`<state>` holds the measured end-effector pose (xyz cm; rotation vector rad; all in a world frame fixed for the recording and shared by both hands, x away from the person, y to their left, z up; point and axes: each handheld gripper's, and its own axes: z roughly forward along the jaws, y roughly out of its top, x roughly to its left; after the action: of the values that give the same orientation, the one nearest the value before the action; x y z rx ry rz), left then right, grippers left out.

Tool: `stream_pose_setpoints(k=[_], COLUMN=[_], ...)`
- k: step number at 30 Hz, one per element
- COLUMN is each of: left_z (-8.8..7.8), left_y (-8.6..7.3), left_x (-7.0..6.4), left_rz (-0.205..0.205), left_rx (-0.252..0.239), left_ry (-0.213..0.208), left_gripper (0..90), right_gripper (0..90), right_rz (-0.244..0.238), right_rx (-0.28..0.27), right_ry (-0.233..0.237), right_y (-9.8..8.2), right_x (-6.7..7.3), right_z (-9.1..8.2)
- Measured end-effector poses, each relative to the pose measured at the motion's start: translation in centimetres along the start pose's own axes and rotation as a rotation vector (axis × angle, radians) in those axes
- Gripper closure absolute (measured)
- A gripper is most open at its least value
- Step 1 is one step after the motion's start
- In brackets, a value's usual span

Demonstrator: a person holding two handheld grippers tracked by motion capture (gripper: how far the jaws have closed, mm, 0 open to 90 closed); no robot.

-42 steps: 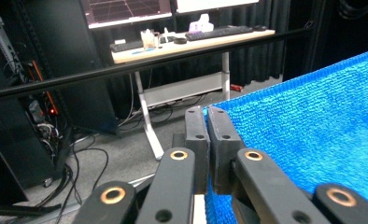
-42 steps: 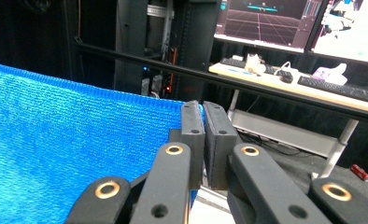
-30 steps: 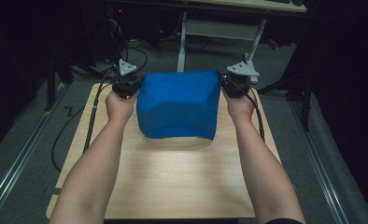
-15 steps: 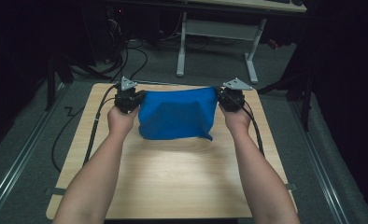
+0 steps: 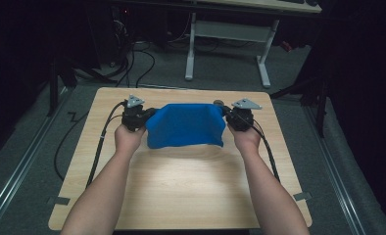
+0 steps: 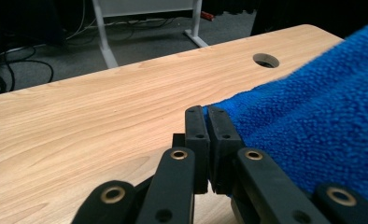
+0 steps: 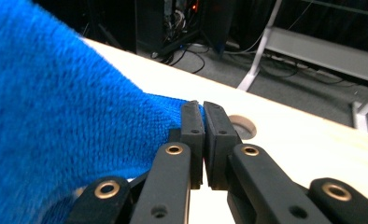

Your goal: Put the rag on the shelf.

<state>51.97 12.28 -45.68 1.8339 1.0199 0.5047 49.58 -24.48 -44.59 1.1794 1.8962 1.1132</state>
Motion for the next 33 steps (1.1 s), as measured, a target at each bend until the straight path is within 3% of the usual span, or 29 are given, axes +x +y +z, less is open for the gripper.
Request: stream_pose_setpoints(k=[3,33], left_z=[0.2,2.8], left_y=[-0.7,-4.5], left_x=[0.2,-0.7], left_rz=[-0.03,-0.081], left_rx=[0.001,0.074], left_ry=[-0.019,-0.089], left_gripper=[88.2,87.7], right_gripper=[88.3,88.3], right_rz=[-0.008,-0.001], right_rx=[0.01,0.052], right_ry=[0.009,0.007], right_y=[-0.5,-4.6], right_x=[0.4,0.8], right_z=[0.1,-0.3])
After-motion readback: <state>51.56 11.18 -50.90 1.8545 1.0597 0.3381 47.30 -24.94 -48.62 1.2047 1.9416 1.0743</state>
